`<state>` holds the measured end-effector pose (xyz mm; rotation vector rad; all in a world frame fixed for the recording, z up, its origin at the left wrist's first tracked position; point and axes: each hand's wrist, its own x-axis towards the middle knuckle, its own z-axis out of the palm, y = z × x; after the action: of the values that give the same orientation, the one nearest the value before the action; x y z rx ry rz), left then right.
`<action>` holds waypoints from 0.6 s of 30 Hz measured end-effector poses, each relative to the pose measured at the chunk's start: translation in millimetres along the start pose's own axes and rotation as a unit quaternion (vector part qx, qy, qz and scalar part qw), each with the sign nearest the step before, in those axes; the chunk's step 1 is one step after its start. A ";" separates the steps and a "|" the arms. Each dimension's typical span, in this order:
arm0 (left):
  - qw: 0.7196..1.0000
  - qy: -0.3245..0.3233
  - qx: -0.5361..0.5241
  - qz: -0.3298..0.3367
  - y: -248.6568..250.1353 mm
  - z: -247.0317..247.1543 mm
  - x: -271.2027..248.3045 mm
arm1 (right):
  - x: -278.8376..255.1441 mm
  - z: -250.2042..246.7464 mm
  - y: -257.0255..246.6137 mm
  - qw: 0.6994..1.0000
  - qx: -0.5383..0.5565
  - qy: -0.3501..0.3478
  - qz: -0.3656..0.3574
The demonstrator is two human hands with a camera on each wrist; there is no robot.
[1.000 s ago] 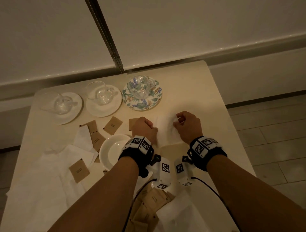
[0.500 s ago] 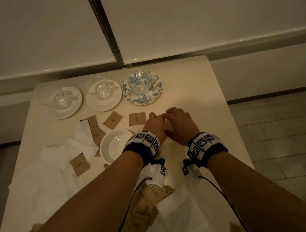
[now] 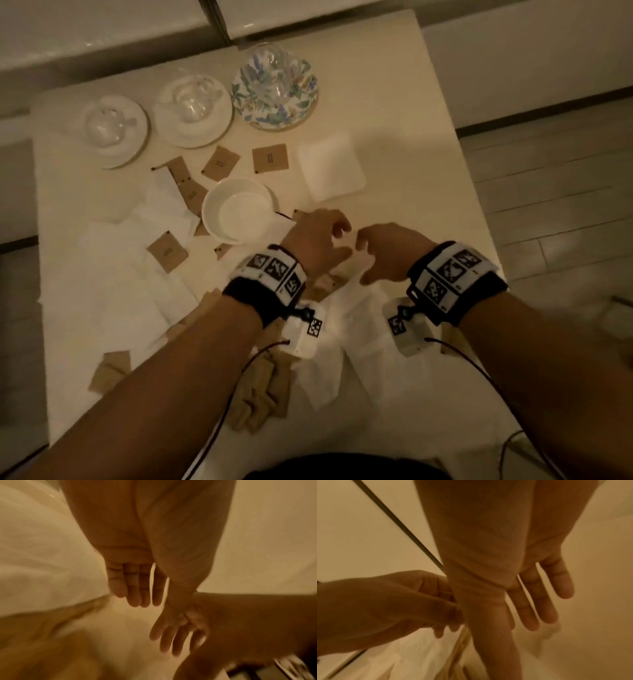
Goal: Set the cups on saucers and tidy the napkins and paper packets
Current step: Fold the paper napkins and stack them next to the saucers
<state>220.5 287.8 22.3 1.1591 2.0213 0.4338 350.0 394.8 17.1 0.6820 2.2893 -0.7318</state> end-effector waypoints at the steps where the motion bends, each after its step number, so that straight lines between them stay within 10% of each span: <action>1: 0.998 -0.045 0.043 -0.001 0.1 12.7 -13.5 | -6.5 10.1 -1.2 0.999 -0.027 -0.008 0.017; 6: 0.970 -0.060 0.235 0.017 -12.7 54.4 -45.3 | -19.5 52.1 -3.1 0.997 0.010 0.039 0.066; 18: 0.975 0.038 -0.220 0.014 -13.4 13.3 -104.0 | -68.8 72.9 -22.8 0.929 0.312 0.193 -0.051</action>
<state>254.5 192.0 51.3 0.9041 1.8449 0.9014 411.1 312.5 25.1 1.0747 2.4496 -1.5267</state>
